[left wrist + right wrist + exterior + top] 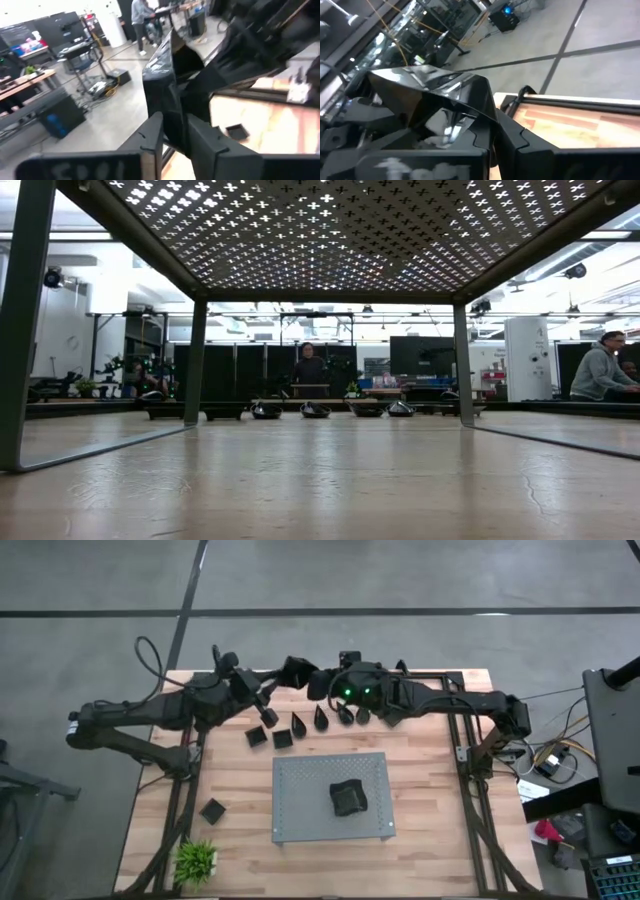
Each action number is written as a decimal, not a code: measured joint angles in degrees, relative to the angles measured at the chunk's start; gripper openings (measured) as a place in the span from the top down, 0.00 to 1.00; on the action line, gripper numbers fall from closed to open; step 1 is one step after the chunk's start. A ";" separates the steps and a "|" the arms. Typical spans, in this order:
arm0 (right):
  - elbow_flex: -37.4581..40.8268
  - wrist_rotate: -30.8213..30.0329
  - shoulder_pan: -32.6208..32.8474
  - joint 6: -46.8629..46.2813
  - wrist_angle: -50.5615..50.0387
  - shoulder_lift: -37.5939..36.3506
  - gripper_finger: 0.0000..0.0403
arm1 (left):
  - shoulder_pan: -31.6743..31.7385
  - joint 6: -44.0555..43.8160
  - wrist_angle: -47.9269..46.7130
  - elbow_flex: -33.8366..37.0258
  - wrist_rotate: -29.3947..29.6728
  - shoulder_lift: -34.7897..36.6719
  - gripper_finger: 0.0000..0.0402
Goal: Pick & Place Mini shaped plates
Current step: Stack the distorted square plate on top of the other distorted square plates on the shelf
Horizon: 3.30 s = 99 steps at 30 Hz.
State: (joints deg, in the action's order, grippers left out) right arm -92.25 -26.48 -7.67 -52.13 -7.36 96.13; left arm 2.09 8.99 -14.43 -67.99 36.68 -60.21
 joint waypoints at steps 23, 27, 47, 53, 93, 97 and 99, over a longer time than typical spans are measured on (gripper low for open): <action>-0.02 49.79 -1.01 -20.07 -31.70 -9.09 0.98 | 0.00 -6.47 -1.16 -6.75 -6.07 3.01 0.65; -0.02 53.62 2.74 -24.88 -40.70 -10.58 0.98 | 0.00 -6.53 -1.15 -6.75 -6.05 2.99 0.65; 0.13 54.02 8.95 -23.95 -50.37 -4.41 0.98 | 0.04 -6.94 -1.08 -6.71 -5.74 2.98 0.65; 0.35 53.35 9.03 -22.29 -56.10 -4.04 0.98 | 0.04 -6.93 -1.07 -6.71 -5.74 2.98 0.65; 0.48 51.88 12.36 -26.75 -52.24 0.36 0.98 | 0.04 -6.88 -2.11 -6.66 -5.78 2.91 0.66; 0.48 52.05 12.38 -26.53 -52.25 0.36 0.95 | 0.04 -6.88 -2.11 -6.66 -5.78 2.91 0.66; 0.48 52.34 12.36 -26.57 -52.27 0.36 0.92 | 0.04 -6.88 -2.13 -6.66 -5.78 2.91 0.66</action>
State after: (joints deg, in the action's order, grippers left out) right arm -91.77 25.86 4.69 -78.70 -59.64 96.49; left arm 2.13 2.11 -16.56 -74.65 30.89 -57.30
